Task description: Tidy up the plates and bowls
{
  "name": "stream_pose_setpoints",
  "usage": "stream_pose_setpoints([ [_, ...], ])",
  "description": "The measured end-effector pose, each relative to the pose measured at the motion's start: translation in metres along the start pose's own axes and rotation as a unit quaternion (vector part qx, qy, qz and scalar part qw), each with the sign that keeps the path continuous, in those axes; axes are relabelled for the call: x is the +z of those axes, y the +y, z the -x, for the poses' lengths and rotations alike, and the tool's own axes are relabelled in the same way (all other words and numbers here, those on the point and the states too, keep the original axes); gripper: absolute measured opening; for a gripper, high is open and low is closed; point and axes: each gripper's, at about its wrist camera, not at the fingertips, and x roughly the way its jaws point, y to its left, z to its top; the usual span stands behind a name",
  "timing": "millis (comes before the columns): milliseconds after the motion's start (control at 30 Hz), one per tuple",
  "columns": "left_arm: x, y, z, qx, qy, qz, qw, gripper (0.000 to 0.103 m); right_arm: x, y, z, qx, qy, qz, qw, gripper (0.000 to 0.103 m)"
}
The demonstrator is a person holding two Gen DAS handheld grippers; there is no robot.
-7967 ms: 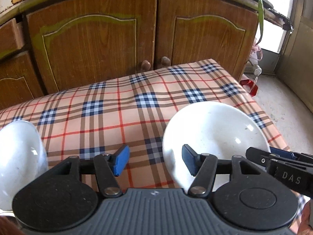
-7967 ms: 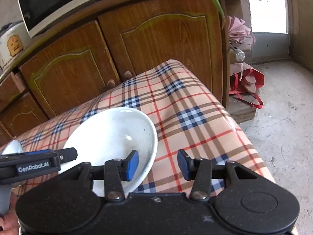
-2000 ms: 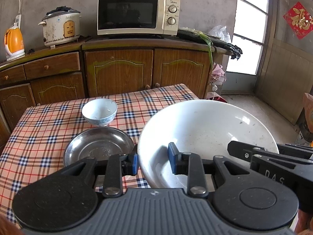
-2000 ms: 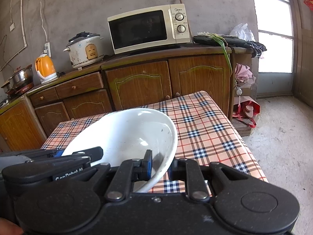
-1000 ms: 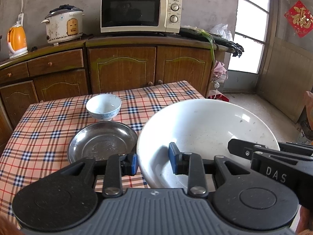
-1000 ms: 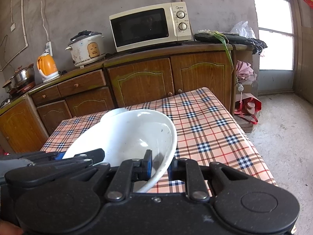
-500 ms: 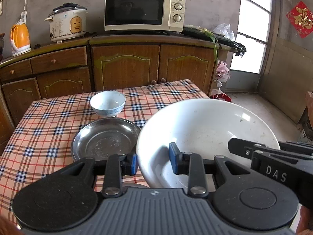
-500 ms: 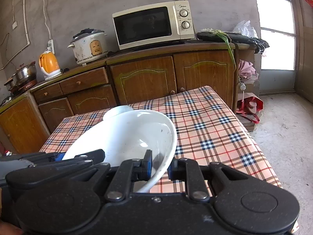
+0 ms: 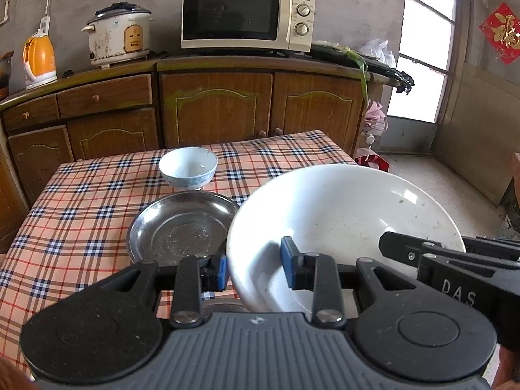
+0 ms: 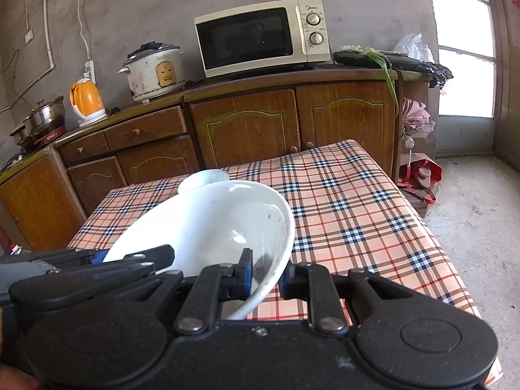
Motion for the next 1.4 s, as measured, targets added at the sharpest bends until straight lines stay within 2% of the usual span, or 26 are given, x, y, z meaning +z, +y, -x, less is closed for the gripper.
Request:
stream_pose_setpoints([
  [1400,-0.018,0.027,0.0,0.015,0.012,0.011,0.9998,0.032,-0.019,0.021,-0.012,0.018,0.022,0.012,1.0,0.021],
])
